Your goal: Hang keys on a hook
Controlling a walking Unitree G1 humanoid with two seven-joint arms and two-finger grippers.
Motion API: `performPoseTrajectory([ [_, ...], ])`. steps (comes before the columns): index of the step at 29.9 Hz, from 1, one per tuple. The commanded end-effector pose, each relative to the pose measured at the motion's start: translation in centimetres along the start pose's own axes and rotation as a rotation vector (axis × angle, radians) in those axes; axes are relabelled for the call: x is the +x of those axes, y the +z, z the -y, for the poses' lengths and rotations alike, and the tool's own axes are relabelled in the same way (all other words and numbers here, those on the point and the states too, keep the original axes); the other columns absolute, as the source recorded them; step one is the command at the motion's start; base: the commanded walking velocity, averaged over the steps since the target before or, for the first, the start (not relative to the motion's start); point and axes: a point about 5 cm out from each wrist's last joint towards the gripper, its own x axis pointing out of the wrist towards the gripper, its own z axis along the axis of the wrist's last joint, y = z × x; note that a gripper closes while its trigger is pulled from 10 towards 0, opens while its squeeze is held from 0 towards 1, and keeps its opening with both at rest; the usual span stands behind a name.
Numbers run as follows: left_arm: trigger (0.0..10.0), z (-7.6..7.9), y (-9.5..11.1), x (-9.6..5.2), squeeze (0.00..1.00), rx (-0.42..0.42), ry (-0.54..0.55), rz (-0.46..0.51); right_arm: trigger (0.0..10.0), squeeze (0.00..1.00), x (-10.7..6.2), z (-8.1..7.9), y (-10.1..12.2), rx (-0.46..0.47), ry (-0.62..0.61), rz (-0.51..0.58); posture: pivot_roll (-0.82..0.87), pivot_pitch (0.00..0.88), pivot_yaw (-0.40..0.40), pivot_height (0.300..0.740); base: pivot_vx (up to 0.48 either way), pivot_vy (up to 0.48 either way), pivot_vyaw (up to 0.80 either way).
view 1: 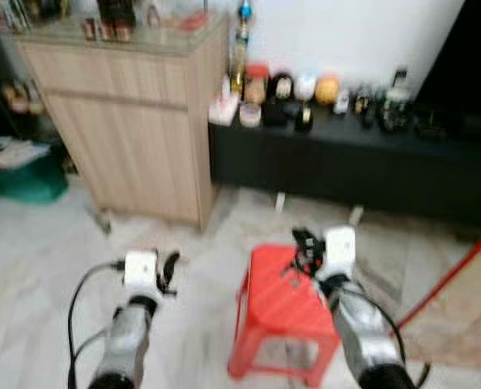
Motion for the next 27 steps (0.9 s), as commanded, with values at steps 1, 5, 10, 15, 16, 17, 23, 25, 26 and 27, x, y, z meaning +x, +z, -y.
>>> performPoseTrajectory([
  [1,10.0,0.9,1.2,0.7,0.00,-0.016,-0.065,0.043,10.0,0.00,0.5,0.4,1.4,-0.023,0.007,0.022,0.01,0.027,-0.045,0.740,0.000,0.000,0.00],
  [5,10.0,1.5,2.2,1.0,0.00,-0.024,-0.150,0.068,10.0,0.00,0.8,-0.1,2.0,-0.033,0.048,0.017,0.01,0.030,-0.046,0.740,0.000,0.000,0.00],
  [10,10.0,2.0,3.7,1.3,0.00,-0.023,-0.267,0.095,10.0,0.00,1.5,-0.8,3.1,-0.075,0.100,-0.002,0.01,0.032,-0.044,0.740,0.000,0.000,0.00],
  [15,10.0,2.7,5.6,1.3,0.00,-0.018,-0.389,0.128,10.0,0.00,2.0,-2.4,5.0,-0.096,0.213,0.004,0.00,0.036,-0.043,0.740,0.000,0.000,0.00],
  [16,10.0,2.7,5.8,1.2,0.00,-0.014,-0.403,0.129,10.0,0.00,2.0,-2.8,5.2,-0.101,0.240,0.002,0.00,0.036,-0.043,0.740,0.000,0.000,0.00],
  [17,10.0,2.8,6.0,1.1,0.00,-0.010,-0.422,0.129,10.0,0.00,2.0,-3.1,5.4,-0.118,0.265,-0.005,0.00,0.036,-0.043,0.740,0.000,0.000,0.00],
  [23,10.0,3.8,6.9,0.4,0.00,0.019,-0.558,0.107,10.0,0.00,2.4,-4.3,6.3,-0.145,0.322,-0.029,0.00,0.037,-0.046,0.740,0.000,0.000,0.00],
  [25,10.0,3.9,6.9,0.2,0.00,0.026,-0.583,0.086,10.0,0.00,2.4,-4.8,6.5,-0.161,0.349,-0.044,0.01,0.040,-0.048,0.740,0.000,0.000,0.00],
  [26,10.0,3.9,6.8,0.0,0.00,0.039,-0.591,0.073,10.0,0.00,2.4,-5.1,6.7,-0.168,0.362,-0.049,0.01,0.037,-0.048,0.740,0.000,0.000,0.00],
  [27,10.0,3.7,6.5,-0.2,0.00,0.065,-0.604,0.050,10.0,0.00,2.4,-5.5,6.9,-0.171,0.380,-0.054,0.00,0.035,-0.048,0.740,0.000,0.000,0.00],
])
